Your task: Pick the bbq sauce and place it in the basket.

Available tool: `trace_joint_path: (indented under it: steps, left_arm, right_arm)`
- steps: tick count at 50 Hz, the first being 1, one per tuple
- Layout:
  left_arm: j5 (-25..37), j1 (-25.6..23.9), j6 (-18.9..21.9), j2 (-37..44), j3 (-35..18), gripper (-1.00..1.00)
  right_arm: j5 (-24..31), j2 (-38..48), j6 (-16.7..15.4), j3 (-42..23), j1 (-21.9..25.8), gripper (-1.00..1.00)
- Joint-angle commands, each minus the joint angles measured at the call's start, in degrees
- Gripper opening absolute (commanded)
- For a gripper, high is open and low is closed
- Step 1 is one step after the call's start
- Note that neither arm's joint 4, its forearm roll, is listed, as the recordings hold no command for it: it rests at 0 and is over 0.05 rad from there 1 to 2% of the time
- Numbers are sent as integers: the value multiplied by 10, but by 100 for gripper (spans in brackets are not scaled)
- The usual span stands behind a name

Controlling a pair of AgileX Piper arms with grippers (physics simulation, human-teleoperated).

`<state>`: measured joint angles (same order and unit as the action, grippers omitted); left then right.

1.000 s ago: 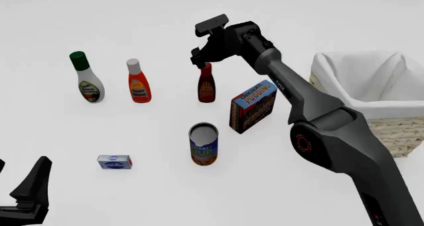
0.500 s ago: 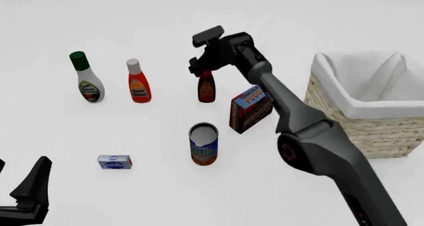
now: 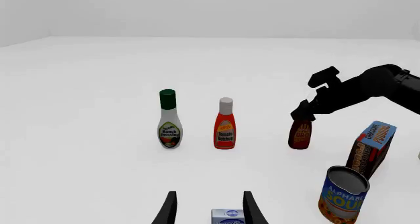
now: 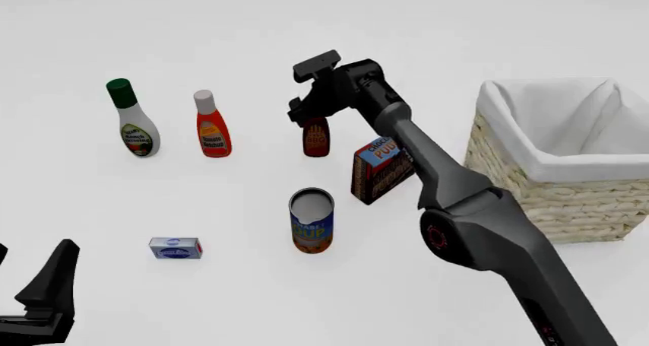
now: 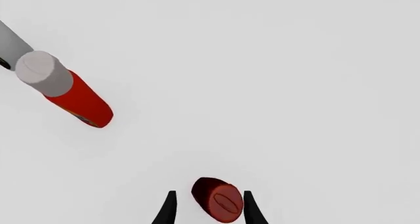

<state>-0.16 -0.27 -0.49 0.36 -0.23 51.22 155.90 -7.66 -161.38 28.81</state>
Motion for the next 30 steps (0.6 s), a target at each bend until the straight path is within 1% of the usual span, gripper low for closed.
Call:
trace_joint_path:
  steps: [1,17,30]
  left_arm:
    - [0,0,0,0,0,100]
    - [0,0,0,0,0,100]
    - [0,0,0,0,0,100]
  right_arm:
    - [0,2,2,1,2,-100]
    - [3,-12,1,-1,-1,-100]
    - [15,-45,-6,-5,3,-100]
